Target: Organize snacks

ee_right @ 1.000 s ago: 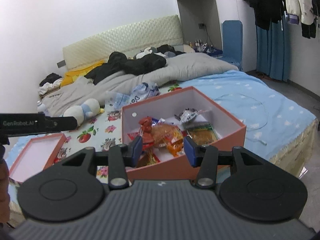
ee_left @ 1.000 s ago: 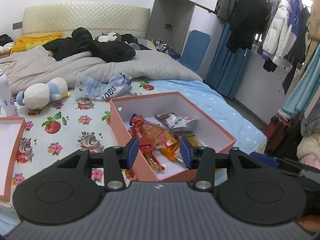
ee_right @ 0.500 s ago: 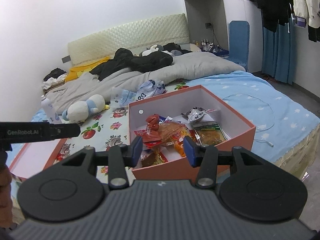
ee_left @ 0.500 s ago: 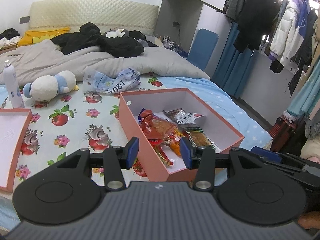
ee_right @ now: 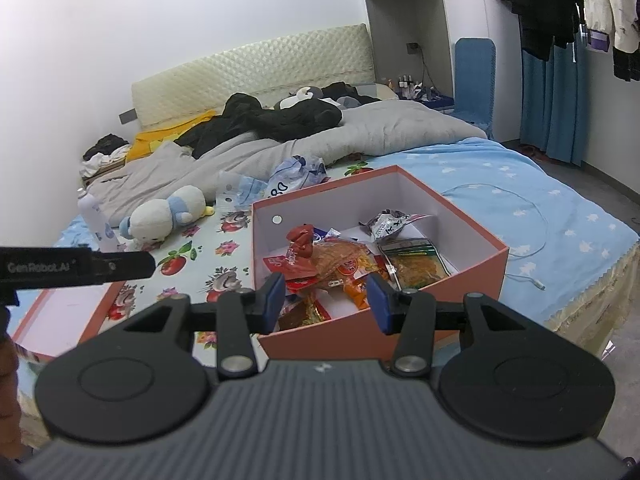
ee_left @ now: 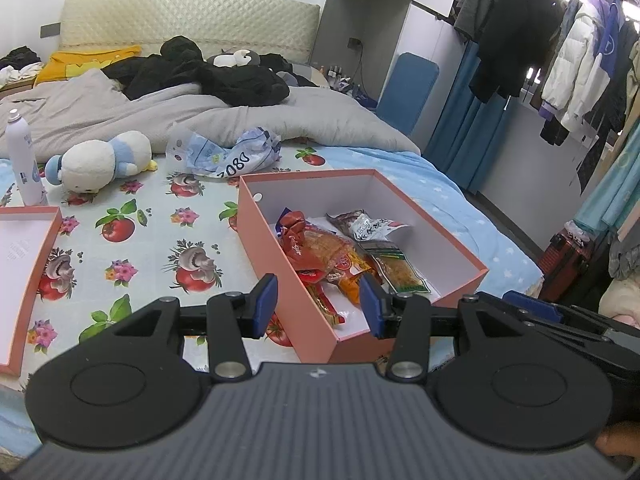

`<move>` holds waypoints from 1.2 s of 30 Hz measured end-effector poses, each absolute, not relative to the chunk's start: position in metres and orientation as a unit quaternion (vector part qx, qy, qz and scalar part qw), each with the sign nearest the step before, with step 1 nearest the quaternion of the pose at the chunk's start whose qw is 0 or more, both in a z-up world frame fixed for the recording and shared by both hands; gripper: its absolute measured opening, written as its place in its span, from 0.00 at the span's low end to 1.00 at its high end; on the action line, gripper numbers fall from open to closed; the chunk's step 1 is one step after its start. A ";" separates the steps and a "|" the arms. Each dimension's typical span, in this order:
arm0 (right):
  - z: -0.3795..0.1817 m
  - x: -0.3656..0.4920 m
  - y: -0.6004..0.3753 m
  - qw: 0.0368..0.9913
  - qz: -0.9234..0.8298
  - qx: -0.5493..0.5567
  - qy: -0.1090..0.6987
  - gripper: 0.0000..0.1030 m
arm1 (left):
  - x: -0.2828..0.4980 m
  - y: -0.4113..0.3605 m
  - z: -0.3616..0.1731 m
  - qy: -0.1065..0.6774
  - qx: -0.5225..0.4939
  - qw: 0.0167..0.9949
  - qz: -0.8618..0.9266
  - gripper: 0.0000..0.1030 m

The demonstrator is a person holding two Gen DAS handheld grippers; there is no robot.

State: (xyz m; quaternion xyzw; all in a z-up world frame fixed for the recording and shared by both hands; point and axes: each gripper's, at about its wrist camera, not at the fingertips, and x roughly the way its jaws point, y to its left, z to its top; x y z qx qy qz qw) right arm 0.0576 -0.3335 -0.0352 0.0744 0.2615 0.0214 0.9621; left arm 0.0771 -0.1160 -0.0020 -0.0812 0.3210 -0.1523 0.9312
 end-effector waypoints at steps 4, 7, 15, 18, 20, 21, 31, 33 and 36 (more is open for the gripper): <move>-0.035 0.057 -0.334 0.962 0.021 0.075 0.260 0.47 | 0.077 -0.116 -0.002 0.320 -0.081 0.931 -0.152 0.50; -0.035 0.056 -0.333 0.963 0.020 0.074 0.259 0.47 | 0.077 -0.116 -0.002 0.321 -0.081 0.931 -0.152 0.50; -0.035 0.057 -0.334 0.963 0.018 0.076 0.259 0.47 | 0.077 -0.117 -0.001 0.320 -0.081 0.932 -0.152 0.50; -0.035 0.056 -0.334 0.963 0.016 0.075 0.257 0.47 | 0.077 -0.117 -0.002 0.321 -0.081 0.931 -0.152 0.50; -0.035 0.056 -0.334 0.963 0.015 0.076 0.258 0.47 | 0.077 -0.117 -0.002 0.321 -0.081 0.931 -0.152 0.50; -0.035 0.057 -0.334 0.963 0.015 0.076 0.258 0.47 | 0.077 -0.118 -0.002 0.321 -0.080 0.931 -0.152 0.50; -0.035 0.056 -0.336 0.964 0.003 0.074 0.256 0.47 | 0.078 -0.118 -0.003 0.324 -0.078 0.930 -0.155 0.61; -0.035 0.057 -0.336 0.964 0.002 0.071 0.257 0.47 | 0.079 -0.118 -0.003 0.325 -0.074 0.930 -0.151 0.74; -0.035 0.059 -0.336 0.965 -0.008 0.060 0.255 0.88 | 0.078 -0.118 -0.003 0.324 -0.062 0.932 -0.152 0.85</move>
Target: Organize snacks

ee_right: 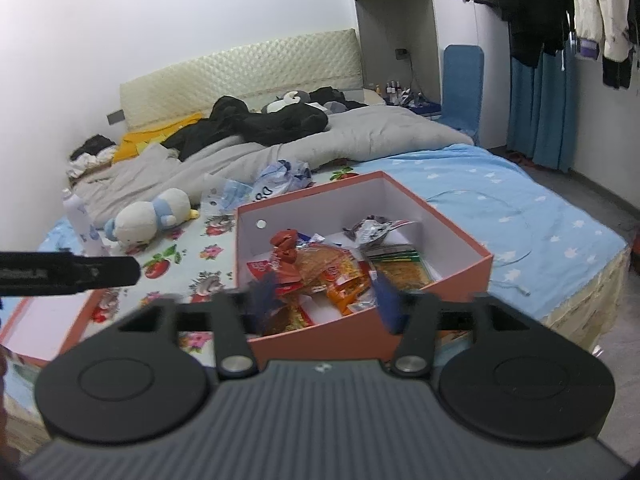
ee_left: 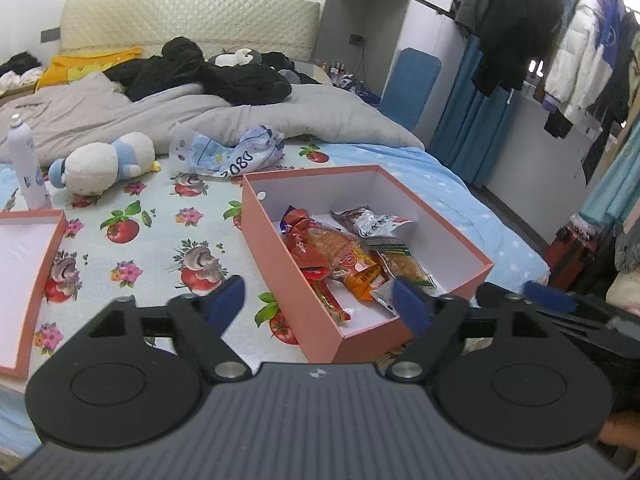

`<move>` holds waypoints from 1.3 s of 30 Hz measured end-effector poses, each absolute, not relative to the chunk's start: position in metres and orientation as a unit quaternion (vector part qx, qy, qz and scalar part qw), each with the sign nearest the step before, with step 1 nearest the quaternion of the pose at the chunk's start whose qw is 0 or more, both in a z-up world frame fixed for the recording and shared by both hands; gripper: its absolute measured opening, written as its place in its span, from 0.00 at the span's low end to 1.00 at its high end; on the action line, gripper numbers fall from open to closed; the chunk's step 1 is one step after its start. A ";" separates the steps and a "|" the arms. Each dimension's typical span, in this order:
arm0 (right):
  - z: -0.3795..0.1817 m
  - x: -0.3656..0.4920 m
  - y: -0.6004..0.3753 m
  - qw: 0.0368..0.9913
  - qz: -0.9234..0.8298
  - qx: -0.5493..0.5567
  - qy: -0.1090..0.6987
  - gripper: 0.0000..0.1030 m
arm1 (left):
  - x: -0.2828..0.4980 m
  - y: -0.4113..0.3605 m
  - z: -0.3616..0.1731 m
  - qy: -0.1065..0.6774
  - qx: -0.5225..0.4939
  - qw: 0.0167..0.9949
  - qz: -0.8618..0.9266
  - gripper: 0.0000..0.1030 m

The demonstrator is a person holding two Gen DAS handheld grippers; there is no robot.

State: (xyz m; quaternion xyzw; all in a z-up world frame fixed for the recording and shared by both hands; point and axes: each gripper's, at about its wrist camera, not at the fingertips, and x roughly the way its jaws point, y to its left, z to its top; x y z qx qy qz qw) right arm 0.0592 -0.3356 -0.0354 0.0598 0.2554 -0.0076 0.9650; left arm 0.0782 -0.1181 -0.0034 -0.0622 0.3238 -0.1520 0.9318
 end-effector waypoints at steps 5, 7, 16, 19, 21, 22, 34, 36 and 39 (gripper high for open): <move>-0.037 0.064 -0.343 0.964 -0.016 0.063 0.259 0.98 | 0.077 -0.118 -0.004 0.318 -0.054 0.934 -0.156 0.94; -0.038 0.064 -0.345 0.963 -0.017 0.066 0.260 0.98 | 0.077 -0.117 -0.004 0.316 -0.056 0.934 -0.154 0.96; -0.039 0.063 -0.346 0.963 -0.019 0.068 0.259 0.98 | 0.082 -0.115 -0.007 0.330 -0.057 0.932 -0.139 0.96; -0.039 0.063 -0.346 0.963 -0.020 0.067 0.259 0.98 | 0.083 -0.116 -0.007 0.333 -0.058 0.931 -0.136 0.96; -0.039 0.063 -0.347 0.963 -0.018 0.069 0.260 0.98 | 0.084 -0.117 -0.007 0.336 -0.054 0.931 -0.131 0.96; -0.039 0.063 -0.347 0.963 -0.019 0.069 0.259 0.98 | 0.085 -0.117 -0.006 0.336 -0.054 0.931 -0.131 0.96; -0.037 0.063 -0.349 0.963 -0.019 0.069 0.260 0.98 | 0.087 -0.126 -0.006 0.334 -0.054 0.930 -0.145 0.96; -0.038 0.064 -0.349 0.962 -0.021 0.072 0.261 0.98 | 0.088 -0.125 -0.007 0.337 -0.055 0.929 -0.146 0.96; -0.038 0.065 -0.348 0.962 -0.023 0.073 0.261 0.98 | 0.090 -0.123 -0.008 0.336 -0.056 0.929 -0.143 0.96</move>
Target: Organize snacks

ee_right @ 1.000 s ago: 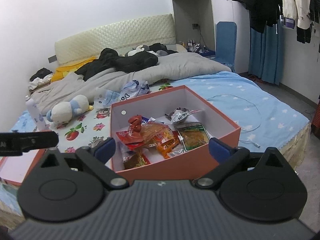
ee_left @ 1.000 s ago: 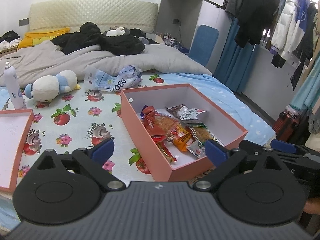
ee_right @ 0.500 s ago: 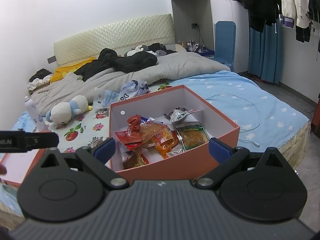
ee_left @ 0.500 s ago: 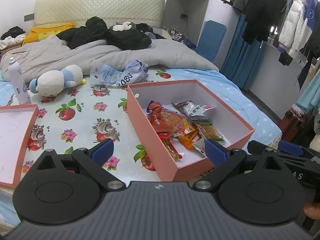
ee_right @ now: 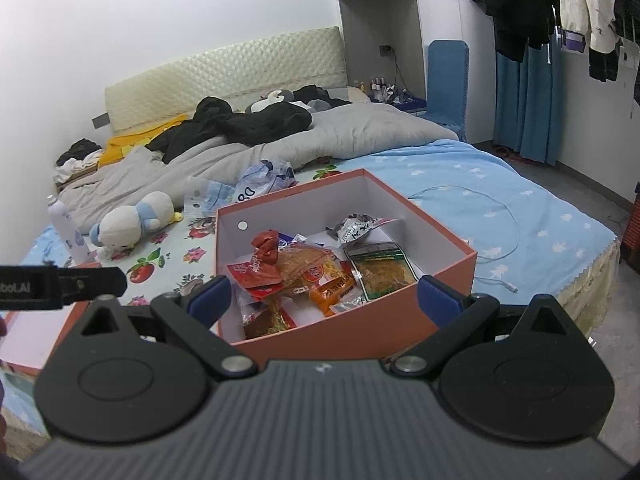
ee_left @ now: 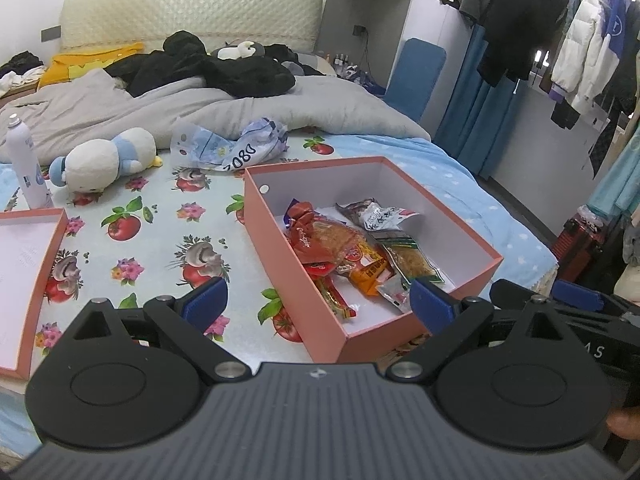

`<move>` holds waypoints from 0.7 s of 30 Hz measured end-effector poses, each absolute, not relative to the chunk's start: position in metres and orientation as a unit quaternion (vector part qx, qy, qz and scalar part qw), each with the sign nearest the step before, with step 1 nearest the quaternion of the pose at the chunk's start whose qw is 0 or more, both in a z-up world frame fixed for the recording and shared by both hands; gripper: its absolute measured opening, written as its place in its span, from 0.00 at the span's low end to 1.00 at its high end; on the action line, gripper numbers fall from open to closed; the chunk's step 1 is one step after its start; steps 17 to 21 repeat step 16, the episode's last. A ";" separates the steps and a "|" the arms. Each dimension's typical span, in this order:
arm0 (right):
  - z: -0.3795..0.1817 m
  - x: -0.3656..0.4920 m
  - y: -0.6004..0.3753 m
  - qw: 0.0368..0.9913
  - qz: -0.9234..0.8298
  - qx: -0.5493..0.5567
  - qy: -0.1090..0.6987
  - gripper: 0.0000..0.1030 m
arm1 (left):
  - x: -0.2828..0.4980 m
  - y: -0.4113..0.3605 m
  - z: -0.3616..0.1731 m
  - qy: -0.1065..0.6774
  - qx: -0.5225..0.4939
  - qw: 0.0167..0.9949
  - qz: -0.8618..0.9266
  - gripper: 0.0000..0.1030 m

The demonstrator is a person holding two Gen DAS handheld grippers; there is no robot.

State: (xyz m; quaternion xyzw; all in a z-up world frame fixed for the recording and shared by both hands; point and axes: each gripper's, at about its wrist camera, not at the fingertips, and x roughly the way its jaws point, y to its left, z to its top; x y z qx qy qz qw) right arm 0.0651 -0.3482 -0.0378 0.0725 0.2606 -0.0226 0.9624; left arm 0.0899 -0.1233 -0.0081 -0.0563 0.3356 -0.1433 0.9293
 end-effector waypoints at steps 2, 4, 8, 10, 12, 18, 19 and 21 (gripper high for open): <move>-0.038 0.065 -0.348 0.963 -0.022 0.070 0.259 0.98 | 0.091 -0.121 -0.008 0.333 -0.061 0.930 -0.145 0.96; -0.038 0.066 -0.347 0.963 -0.020 0.070 0.260 0.98 | 0.092 -0.119 -0.007 0.332 -0.061 0.930 -0.145 0.96; -0.039 0.067 -0.345 0.963 -0.016 0.068 0.260 0.98 | 0.092 -0.120 -0.005 0.329 -0.060 0.931 -0.146 0.96; -0.039 0.068 -0.345 0.962 -0.014 0.070 0.262 0.98 | 0.092 -0.120 -0.005 0.330 -0.060 0.931 -0.146 0.96; -0.039 0.068 -0.344 0.962 -0.011 0.070 0.263 0.98 | 0.092 -0.120 -0.005 0.329 -0.059 0.931 -0.145 0.96; -0.038 0.067 -0.345 0.963 -0.009 0.072 0.258 0.98 | 0.092 -0.119 -0.005 0.329 -0.058 0.932 -0.143 0.96; -0.038 0.067 -0.345 0.963 -0.009 0.072 0.258 0.98 | 0.092 -0.119 -0.005 0.329 -0.058 0.932 -0.143 0.96; -0.038 0.067 -0.345 0.963 -0.009 0.072 0.258 0.98 | 0.092 -0.119 -0.005 0.329 -0.058 0.932 -0.143 0.96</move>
